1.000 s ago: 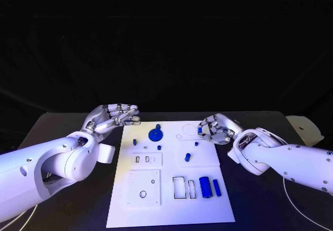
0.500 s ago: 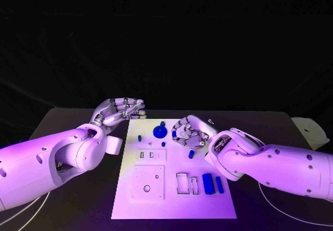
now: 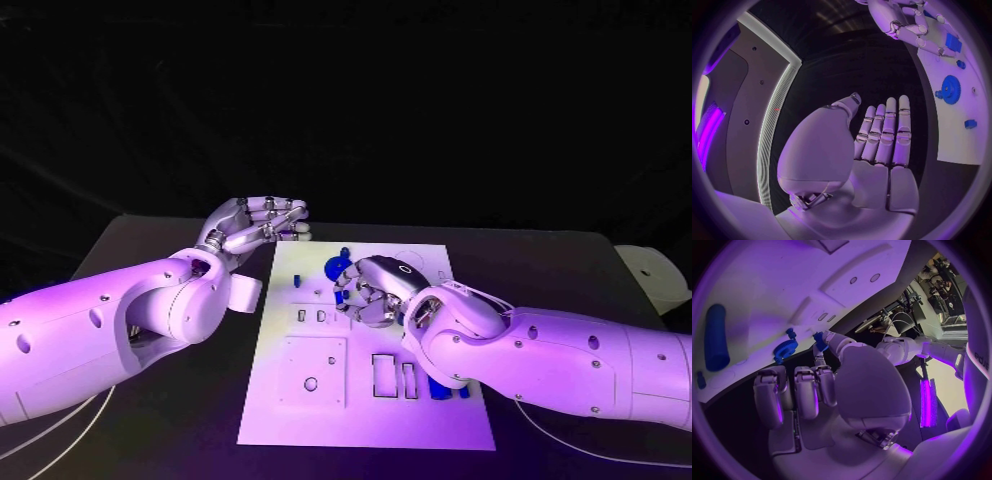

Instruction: Assemble the parts on the task board

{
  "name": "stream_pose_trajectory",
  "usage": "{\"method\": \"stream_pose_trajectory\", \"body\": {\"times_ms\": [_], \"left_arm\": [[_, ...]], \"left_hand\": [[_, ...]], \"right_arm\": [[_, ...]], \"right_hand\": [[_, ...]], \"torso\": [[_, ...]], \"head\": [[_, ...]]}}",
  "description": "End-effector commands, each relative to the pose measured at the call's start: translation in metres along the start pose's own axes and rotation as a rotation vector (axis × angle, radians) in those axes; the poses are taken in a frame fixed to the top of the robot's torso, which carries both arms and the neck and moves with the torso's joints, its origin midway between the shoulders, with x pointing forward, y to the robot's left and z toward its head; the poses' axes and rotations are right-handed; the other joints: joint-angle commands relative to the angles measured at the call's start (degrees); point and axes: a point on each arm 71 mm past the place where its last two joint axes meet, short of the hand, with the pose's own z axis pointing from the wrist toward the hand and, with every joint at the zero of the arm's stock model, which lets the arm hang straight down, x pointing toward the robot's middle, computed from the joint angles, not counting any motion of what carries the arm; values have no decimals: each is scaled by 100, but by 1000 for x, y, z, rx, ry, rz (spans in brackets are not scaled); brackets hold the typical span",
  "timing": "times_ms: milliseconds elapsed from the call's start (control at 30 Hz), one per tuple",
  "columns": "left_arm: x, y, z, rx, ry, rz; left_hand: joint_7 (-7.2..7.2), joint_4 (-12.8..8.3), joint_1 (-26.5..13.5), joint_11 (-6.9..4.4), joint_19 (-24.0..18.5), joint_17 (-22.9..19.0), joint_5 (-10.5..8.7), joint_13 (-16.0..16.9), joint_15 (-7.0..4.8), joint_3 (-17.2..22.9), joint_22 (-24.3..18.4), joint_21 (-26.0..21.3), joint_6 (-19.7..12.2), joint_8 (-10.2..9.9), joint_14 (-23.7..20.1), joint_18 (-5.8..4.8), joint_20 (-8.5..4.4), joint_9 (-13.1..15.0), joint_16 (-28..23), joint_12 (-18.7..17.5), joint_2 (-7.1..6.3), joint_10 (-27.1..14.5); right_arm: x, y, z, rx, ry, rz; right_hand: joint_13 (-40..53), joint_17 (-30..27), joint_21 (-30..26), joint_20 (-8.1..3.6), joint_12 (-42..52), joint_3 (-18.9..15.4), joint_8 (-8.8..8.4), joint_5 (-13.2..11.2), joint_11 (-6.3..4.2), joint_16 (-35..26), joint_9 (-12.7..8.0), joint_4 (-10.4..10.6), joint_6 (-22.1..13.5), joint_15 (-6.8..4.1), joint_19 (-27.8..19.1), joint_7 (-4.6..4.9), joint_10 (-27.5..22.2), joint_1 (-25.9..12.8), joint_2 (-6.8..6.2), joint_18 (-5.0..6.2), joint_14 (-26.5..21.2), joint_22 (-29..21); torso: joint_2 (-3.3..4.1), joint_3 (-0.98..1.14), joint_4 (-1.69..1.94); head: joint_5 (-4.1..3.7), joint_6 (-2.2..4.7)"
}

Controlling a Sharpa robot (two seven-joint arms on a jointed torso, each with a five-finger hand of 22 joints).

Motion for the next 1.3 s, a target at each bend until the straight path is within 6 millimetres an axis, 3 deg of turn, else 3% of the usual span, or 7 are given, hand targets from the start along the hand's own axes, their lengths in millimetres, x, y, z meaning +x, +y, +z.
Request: {"method": "stream_pose_trajectory", "body": {"times_ms": [33,333,700,1033,1133,1300], "left_arm": [[2,-1,0,8,20,-5],[2,-1,0,7,22,-6],[2,-1,0,5,22,-6],[1,-1,0,4,22,-5],[1,-1,0,4,21,-5],[1,-1,-1,4,21,-5]], "left_hand": [[75,-25,-50,-5,-7,8,9,3,-3,12,-9,-38,-32,-16,-30,76,37,-6,-38,-16,-3,26],[75,-25,-50,-5,-7,8,9,3,-3,12,-9,-38,-32,-16,-30,76,37,-6,-38,-16,-3,26],[75,-25,-50,-5,-7,8,9,3,-3,12,-9,-38,-32,-16,-30,76,37,-6,-38,-16,-3,26],[76,-30,-57,-4,-13,12,9,3,-1,14,-13,-43,-33,-18,-37,75,40,-6,-47,-22,-6,28],[76,-30,-57,-4,-13,12,9,3,-1,14,-13,-43,-33,-18,-37,75,40,-6,-47,-22,-6,28],[76,-30,-57,-4,-13,12,9,3,-1,14,-13,-43,-33,-18,-37,75,40,-6,-47,-22,-6,28]], "right_arm": [[9,2,1,0,34,-62],[23,11,5,-18,49,-75],[27,7,8,-2,58,-100],[31,8,8,-5,72,-125],[32,8,8,-2,77,-133],[34,8,8,3,85,-140]], "right_hand": [[1041,1509,25,-43,-21,33,155,-4,-37,19,138,18,35,-51,610,-11,167,-69,-22,-82,597,1508],[1040,1509,25,-44,-23,29,160,-3,-37,19,140,26,32,-52,610,-12,167,-98,-38,-82,597,1508],[1043,1509,25,-44,-19,26,164,-4,-37,19,143,36,30,-52,610,-13,170,-127,-52,-82,597,1508],[1038,1509,25,-45,-27,20,167,-17,-38,19,144,44,21,-53,610,-13,165,-162,-77,-82,597,1508],[1030,1509,25,-46,-41,25,179,-256,-39,19,149,45,1,-53,610,-14,156,-221,-126,-82,597,1508],[1029,1509,25,-46,-44,25,180,-301,-38,19,149,44,-7,-53,610,-12,154,-231,-139,-82,597,1508]], "torso": [[12,10,3],[7,7,-2],[7,16,-2],[2,10,7],[2,10,4],[1,7,-3]], "head": [[24,-27],[25,-64],[35,-95],[18,-105],[15,-120],[24,-113]]}}
